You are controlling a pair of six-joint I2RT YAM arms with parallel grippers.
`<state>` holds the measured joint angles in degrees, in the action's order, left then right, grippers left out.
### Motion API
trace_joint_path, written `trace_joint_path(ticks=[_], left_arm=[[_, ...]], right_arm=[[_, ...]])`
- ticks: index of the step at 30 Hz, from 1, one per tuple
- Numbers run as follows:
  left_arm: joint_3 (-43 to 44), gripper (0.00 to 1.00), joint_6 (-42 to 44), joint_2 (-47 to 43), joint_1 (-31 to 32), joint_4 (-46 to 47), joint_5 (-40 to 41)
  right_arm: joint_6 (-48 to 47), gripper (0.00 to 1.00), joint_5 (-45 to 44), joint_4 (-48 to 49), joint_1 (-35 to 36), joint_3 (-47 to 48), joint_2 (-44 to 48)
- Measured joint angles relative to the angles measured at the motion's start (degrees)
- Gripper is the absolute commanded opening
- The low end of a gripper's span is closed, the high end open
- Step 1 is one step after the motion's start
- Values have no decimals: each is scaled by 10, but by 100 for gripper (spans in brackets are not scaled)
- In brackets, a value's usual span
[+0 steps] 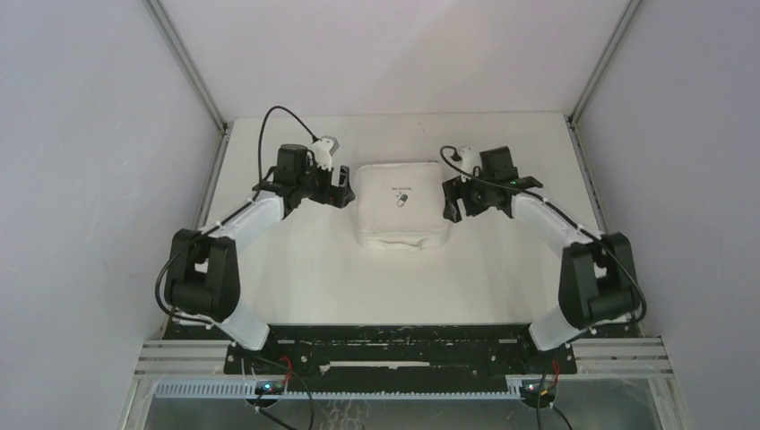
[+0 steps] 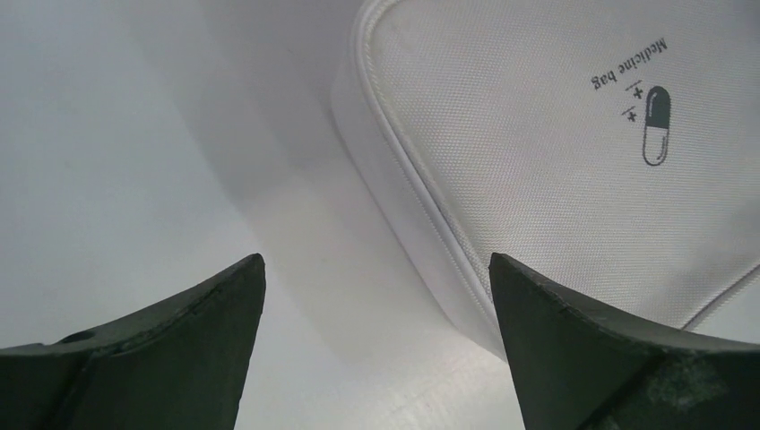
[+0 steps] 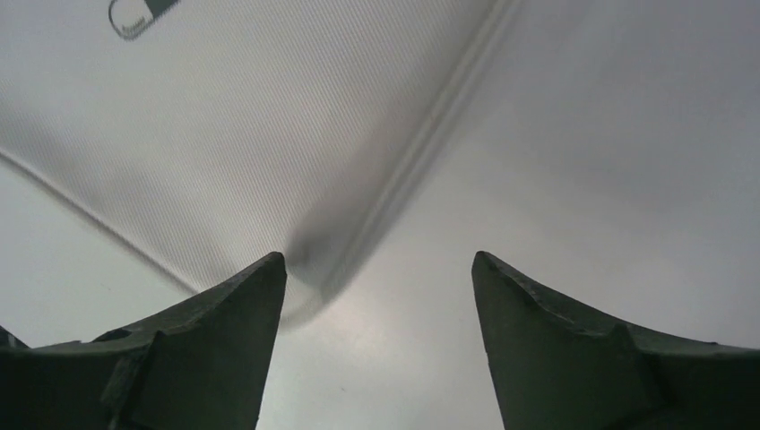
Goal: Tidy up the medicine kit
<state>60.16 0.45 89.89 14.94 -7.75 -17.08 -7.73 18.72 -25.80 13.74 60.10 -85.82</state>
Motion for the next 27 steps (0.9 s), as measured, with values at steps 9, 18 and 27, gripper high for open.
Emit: trace_joint_path(ticks=[9,18,27], left_arm=[[21,55,-55,75,-6,-7,-110],[19,29,-63,89,-10,-4,-195],[-12,50,-15,42,-13,-56,-200]], right_arm=[[63,38,48,37,13,59,-113],[57,29,78,50,6,39,-102],[30,65,75,23,26,13,-59]])
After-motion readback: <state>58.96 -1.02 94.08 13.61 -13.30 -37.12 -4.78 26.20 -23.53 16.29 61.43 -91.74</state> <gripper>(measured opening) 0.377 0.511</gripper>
